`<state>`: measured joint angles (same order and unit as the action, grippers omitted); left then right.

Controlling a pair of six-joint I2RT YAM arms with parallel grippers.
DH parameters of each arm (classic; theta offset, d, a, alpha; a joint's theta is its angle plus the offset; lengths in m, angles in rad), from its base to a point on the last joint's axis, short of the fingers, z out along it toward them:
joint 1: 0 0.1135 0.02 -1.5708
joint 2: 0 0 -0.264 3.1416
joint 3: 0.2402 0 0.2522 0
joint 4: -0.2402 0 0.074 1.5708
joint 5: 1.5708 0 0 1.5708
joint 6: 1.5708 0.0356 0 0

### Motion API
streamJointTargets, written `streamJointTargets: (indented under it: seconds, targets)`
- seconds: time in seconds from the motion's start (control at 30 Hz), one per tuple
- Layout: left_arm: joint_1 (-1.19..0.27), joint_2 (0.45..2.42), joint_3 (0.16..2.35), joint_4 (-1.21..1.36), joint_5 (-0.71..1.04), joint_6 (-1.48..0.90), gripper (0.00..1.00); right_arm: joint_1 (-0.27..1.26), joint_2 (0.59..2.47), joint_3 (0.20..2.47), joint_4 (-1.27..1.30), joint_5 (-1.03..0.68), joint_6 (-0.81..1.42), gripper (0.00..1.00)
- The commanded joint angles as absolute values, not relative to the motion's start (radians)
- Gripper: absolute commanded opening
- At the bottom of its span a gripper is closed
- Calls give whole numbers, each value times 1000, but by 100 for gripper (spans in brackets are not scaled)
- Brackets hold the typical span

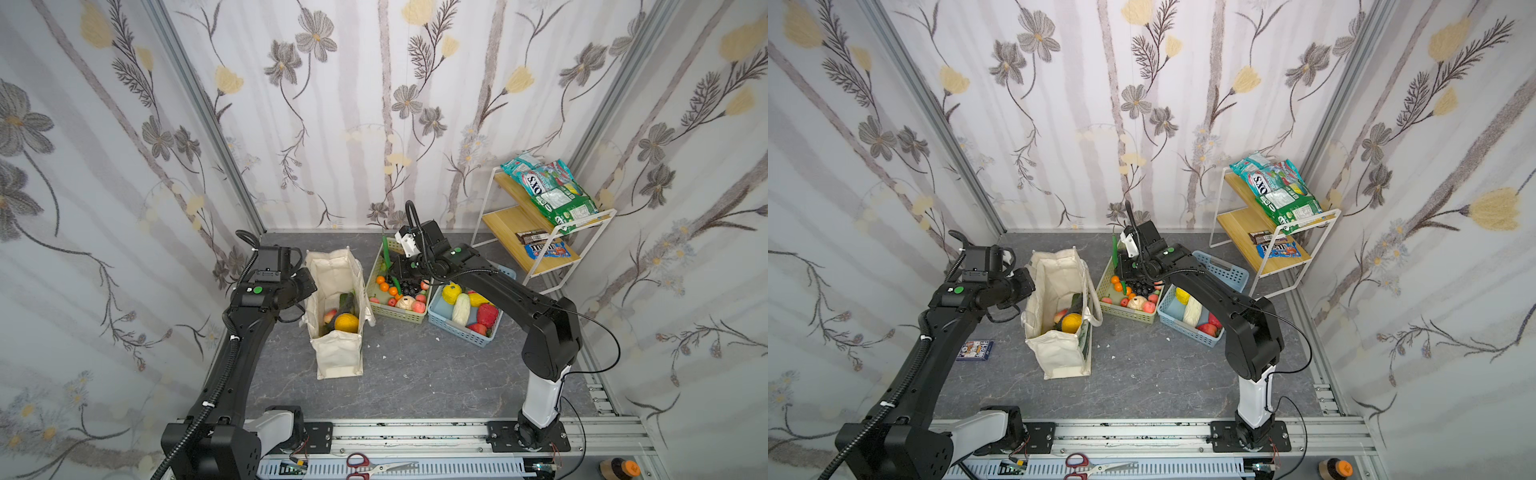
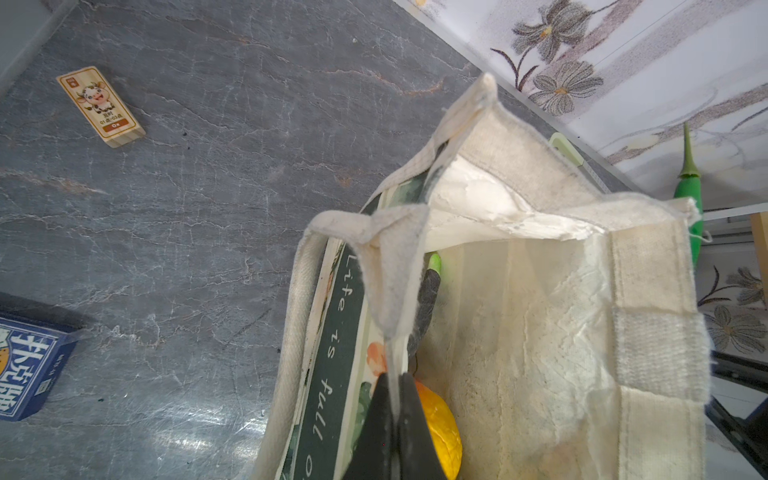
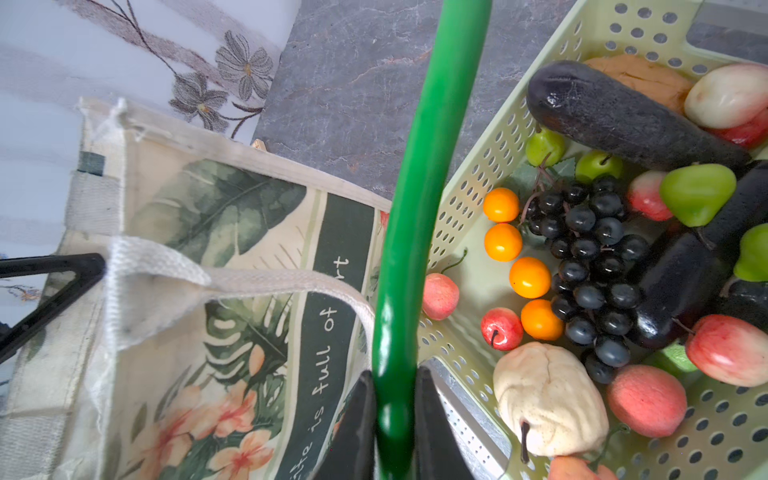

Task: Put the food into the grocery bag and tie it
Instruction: 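Lift the green chili with the right gripper and carry it over the bag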

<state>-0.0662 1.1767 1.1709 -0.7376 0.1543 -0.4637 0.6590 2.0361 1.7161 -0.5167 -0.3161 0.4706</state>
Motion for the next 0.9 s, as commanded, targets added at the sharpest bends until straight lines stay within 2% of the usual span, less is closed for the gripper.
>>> streamJointTargets:
  seconds: [0.0,0.43,0.87]
  targets:
    - [-72,1171,1165,-715,155,-475,0,662,2012,1705,-463,-342,485,15]
    - [-89,1157,1167,-711,143,-493,0,712,1897,1698,-430,-355,542,15]
    - [-107,1155,1177,-709,128,-508,0,747,1871,1704,-422,-356,557,16]
